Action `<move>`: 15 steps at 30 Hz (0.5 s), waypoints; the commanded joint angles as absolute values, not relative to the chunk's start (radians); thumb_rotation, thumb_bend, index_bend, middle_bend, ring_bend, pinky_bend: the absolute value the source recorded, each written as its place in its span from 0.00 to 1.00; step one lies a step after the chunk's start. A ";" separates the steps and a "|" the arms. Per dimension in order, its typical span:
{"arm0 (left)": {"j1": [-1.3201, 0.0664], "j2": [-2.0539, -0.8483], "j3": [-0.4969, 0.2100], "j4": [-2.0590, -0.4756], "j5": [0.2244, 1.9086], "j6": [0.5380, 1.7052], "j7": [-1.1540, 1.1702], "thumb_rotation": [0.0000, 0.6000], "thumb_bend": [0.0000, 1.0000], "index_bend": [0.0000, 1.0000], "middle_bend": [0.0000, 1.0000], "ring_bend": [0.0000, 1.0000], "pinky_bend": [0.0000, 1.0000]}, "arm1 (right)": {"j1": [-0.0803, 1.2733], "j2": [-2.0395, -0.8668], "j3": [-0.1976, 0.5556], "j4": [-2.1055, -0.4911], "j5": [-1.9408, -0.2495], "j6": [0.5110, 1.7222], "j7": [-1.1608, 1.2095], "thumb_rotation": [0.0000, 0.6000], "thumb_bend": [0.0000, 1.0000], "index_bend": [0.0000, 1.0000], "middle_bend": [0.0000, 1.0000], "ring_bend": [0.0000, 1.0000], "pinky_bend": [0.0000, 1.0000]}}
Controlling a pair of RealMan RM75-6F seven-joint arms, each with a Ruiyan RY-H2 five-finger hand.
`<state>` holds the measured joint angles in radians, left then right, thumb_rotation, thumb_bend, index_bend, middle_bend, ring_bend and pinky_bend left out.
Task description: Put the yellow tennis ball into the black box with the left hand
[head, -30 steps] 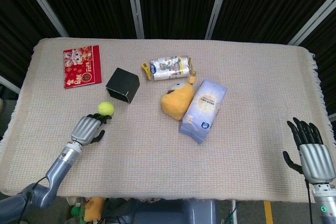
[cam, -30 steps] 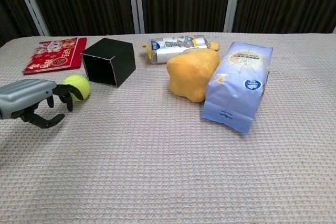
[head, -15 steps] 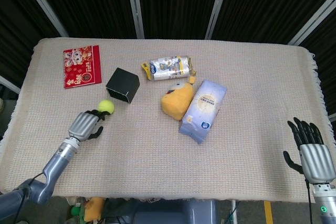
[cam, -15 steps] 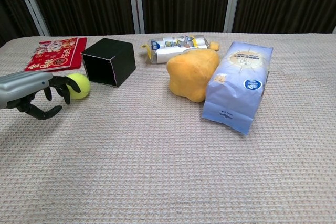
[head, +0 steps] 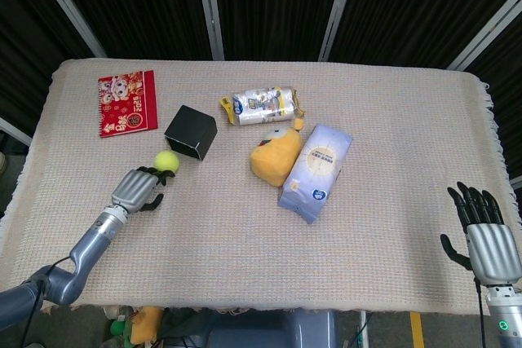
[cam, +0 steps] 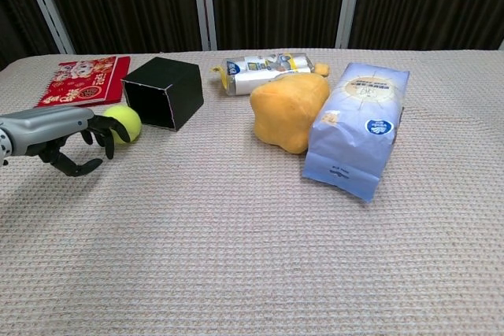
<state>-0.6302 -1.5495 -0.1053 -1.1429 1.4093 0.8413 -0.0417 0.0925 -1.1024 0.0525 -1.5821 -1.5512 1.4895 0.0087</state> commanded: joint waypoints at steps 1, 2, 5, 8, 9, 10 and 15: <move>-0.653 -1.551 -0.113 -1.131 1.400 0.816 -0.055 1.00 0.48 0.23 0.37 0.25 0.27 | 0.093 -1.102 0.053 -1.582 -1.552 1.490 0.008 1.00 0.40 0.00 0.00 0.00 0.00; -0.659 -1.553 -0.116 -1.128 1.399 0.810 -0.059 1.00 0.48 0.23 0.37 0.25 0.27 | 0.093 -1.102 0.052 -1.582 -1.552 1.490 0.008 1.00 0.40 0.00 0.00 0.00 0.00; -0.676 -1.561 -0.121 -1.115 1.400 0.800 -0.073 1.00 0.48 0.23 0.37 0.25 0.26 | 0.093 -1.102 0.053 -1.581 -1.550 1.489 0.008 1.00 0.40 0.00 0.00 0.00 0.00; -0.688 -1.575 -0.126 -1.096 1.406 0.805 -0.086 1.00 0.48 0.23 0.37 0.23 0.23 | 0.092 -1.101 0.053 -1.581 -1.548 1.489 0.011 1.00 0.40 0.00 0.00 0.00 0.00; -0.691 -1.580 -0.127 -1.089 1.410 0.809 -0.093 1.00 0.48 0.23 0.36 0.23 0.22 | 0.092 -1.100 0.053 -1.581 -1.547 1.489 0.012 1.00 0.40 0.00 0.00 0.00 0.00; -0.693 -1.586 -0.126 -1.082 1.414 0.813 -0.100 1.00 0.48 0.23 0.36 0.22 0.22 | 0.091 -1.100 0.053 -1.581 -1.547 1.489 0.014 1.00 0.40 0.00 0.00 0.00 0.00; -0.698 -1.613 -0.118 -1.044 1.450 0.860 -0.137 1.00 0.48 0.23 0.34 0.18 0.20 | 0.089 -1.095 0.052 -1.583 -1.545 1.489 0.017 1.00 0.40 0.00 0.00 0.00 0.00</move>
